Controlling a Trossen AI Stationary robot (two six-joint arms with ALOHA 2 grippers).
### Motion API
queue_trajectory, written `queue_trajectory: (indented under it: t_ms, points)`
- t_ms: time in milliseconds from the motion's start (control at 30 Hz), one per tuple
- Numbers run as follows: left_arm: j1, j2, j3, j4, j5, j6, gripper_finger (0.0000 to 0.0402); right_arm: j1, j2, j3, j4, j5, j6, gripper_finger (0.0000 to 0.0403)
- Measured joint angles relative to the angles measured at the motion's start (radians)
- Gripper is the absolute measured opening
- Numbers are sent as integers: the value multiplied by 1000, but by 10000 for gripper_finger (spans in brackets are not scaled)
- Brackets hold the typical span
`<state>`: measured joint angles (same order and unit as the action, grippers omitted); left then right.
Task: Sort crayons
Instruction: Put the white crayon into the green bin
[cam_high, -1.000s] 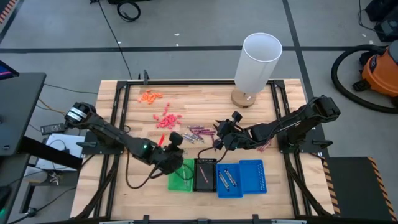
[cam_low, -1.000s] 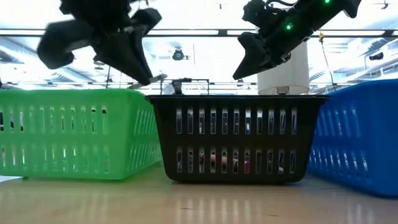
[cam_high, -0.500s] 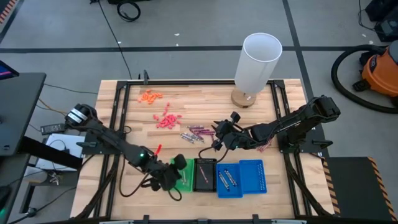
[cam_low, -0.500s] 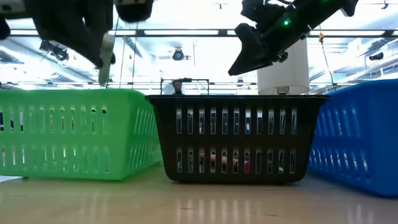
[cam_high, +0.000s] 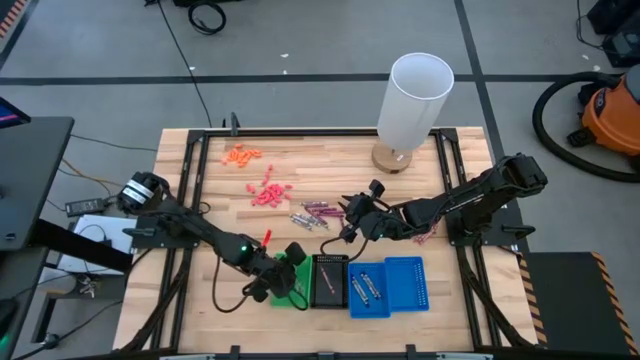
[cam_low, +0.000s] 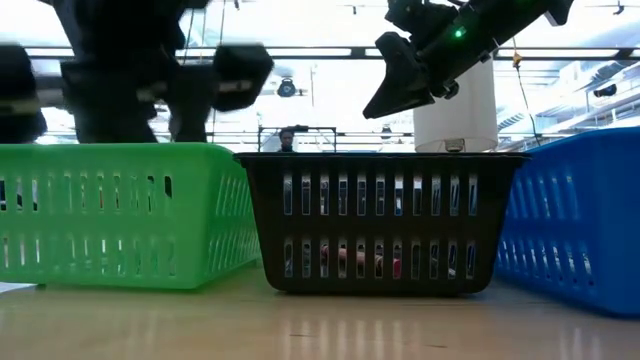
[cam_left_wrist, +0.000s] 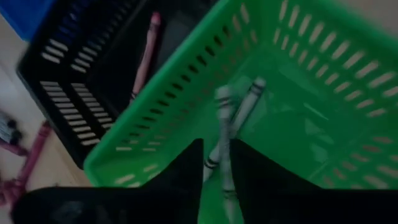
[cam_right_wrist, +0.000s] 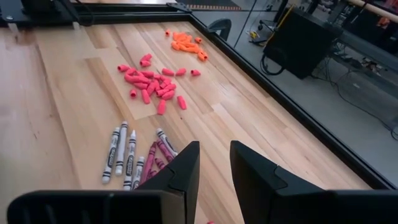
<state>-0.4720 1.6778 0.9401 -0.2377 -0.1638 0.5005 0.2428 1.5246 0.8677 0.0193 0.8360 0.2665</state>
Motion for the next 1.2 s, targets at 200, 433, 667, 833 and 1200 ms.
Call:
queue_trajectory:
  t_ms: [200,433,667,833,1200]
  points:
    - [-6,-4,1,-22,-61,25,128,0,0,0,3,-13,0,98]
    - [0,-101,3,-90,-206,59,132,0,0,0,3,-20,0,98]
    - [73,-169,3,-150,-223,52,132,0,0,0,3,-19,-4,98]
    - [165,-175,2,-167,-226,28,132,0,0,0,3,-14,-8,98]
    - [449,-163,2,-101,-44,-19,132,0,0,0,4,-13,-8,98]
